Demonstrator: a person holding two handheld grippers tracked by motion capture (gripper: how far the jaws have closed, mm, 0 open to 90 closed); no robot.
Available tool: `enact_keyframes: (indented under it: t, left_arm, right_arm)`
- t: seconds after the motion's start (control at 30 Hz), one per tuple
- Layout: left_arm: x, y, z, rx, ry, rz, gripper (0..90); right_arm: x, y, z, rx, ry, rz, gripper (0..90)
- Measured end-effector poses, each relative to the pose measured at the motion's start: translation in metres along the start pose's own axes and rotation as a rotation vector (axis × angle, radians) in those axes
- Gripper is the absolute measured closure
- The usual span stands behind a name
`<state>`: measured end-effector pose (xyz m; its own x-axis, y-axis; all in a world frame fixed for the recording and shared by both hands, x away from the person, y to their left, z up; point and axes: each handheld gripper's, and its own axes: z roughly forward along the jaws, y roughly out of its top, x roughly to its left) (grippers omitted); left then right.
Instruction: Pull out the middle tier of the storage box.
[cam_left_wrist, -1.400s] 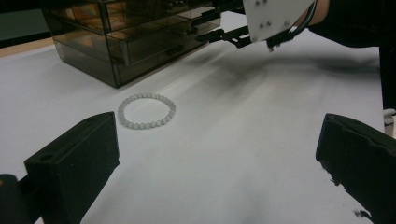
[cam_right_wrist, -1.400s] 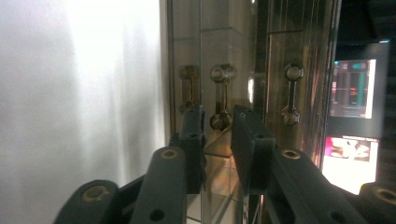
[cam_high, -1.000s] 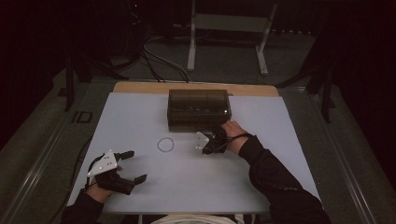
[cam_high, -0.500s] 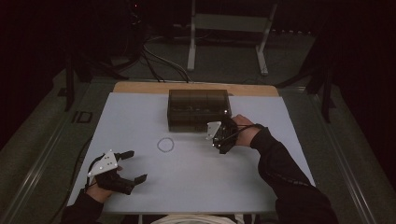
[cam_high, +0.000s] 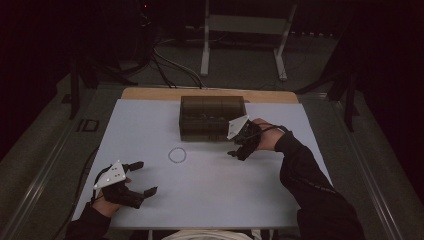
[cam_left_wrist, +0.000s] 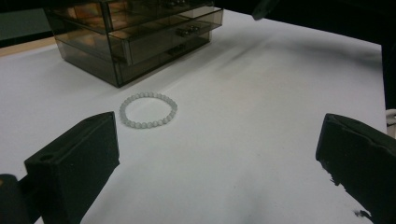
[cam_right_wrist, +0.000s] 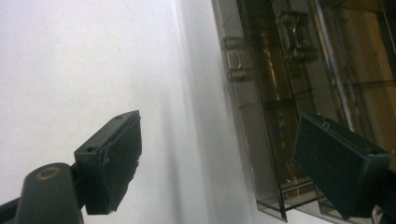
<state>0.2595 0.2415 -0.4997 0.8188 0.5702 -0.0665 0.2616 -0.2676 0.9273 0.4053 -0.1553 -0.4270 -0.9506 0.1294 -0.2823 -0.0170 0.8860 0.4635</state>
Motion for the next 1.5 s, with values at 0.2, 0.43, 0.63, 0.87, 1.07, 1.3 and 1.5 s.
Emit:
enact_keyframes:
  t: [0.2,0.43,0.63,0.87,1.07,1.3,1.5]
  left_arm:
    - [0.000,0.000,0.000,0.000,-0.001,0.000,0.9]
    - [0.000,0.000,0.000,0.002,-0.004,-0.001,0.9]
    - [0.000,0.000,0.000,0.001,-0.008,-0.001,0.9]
    - [0.000,0.000,0.000,0.003,-0.012,-0.003,0.9]
    - [0.000,0.000,-0.001,-0.006,-0.012,-0.005,0.9]
    - [0.000,0.000,0.000,0.000,-0.016,-0.002,0.9]
    - [0.000,0.000,0.000,-0.001,-0.016,-0.002,0.9]
  right_arm:
    - [-0.012,0.001,-0.003,-0.022,0.054,-0.001,14.8]
    - [-0.025,0.003,-0.005,-0.010,0.111,0.010,16.4]
    - [-0.038,0.006,-0.006,-0.034,0.134,0.041,31.0]
    - [-0.042,0.003,0.003,-0.073,0.110,-0.025,47.9]
    - [-0.047,0.000,0.013,-0.063,0.153,-0.125,65.6]
    - [-0.052,-0.005,0.025,-0.020,0.157,-0.158,70.6]
    - [-0.056,-0.005,0.033,-0.008,0.171,-0.167,73.9]
